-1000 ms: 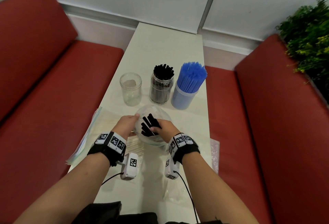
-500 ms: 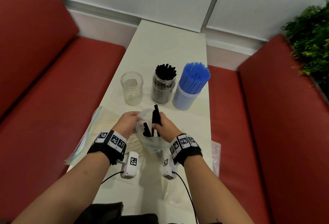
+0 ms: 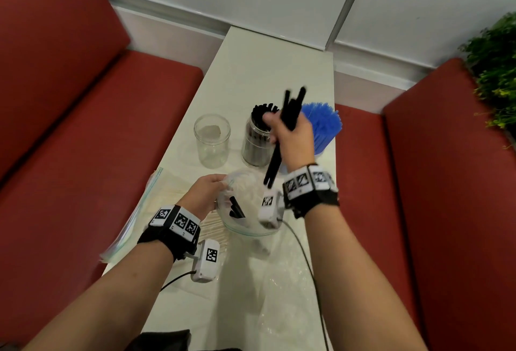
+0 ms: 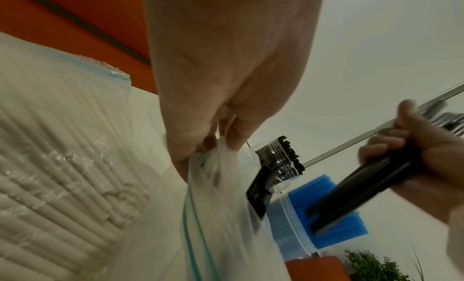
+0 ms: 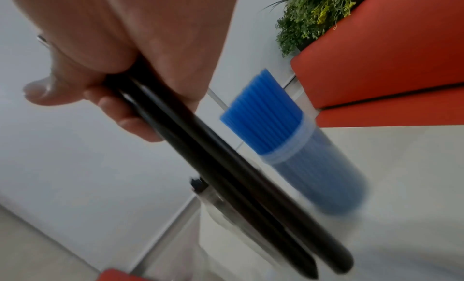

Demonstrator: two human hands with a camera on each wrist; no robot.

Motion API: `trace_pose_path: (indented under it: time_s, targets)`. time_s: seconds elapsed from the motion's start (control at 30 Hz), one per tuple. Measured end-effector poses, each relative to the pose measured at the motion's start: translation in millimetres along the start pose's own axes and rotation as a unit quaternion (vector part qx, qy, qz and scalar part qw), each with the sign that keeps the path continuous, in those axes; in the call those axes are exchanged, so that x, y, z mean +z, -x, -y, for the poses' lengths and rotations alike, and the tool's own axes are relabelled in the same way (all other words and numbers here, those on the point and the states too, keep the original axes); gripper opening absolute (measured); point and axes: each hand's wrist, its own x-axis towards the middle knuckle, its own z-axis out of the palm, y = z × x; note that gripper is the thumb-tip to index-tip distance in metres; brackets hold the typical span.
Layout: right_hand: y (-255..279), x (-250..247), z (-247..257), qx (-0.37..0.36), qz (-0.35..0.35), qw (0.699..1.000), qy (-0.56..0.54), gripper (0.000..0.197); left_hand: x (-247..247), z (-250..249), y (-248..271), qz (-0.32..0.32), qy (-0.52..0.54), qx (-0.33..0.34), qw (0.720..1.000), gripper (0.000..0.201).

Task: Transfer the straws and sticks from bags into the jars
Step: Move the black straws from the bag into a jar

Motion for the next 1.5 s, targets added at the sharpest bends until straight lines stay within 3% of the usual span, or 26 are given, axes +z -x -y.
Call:
trace_pose_path:
  time_s: [0.23, 0.63, 0.93, 1.3, 1.5]
  targets:
    - [-88, -20, 42, -0.062, -0.090, 0.993, -0.052, 0.039, -4, -5, -9, 0.012, 0.023, 0.002, 1.000, 0.017]
    - [-143, 9, 29, -0.049, -0.067, 0.996, -0.037, 0.036, -9, -4, -28, 0.018, 0.052, -0.018, 0.998, 0.019]
    - [-119, 18, -10, -0.034, -0.083, 0.996, -0.012, 0.031, -4, -2, -31, 0.009, 0.042, -0.031, 0.999, 0.026]
    - [-104, 21, -16, -0.009, -0.017, 1.000, 0.006, 0.023, -3, 0, -28, 0.027, 0.047, -0.027, 0.998, 0.017]
    - [-107, 17, -14, -0.020, -0.017, 0.999, -0.024, 0.023, -4, -2, -24, 0.022, 0.042, -0.024, 0.999, 0.017]
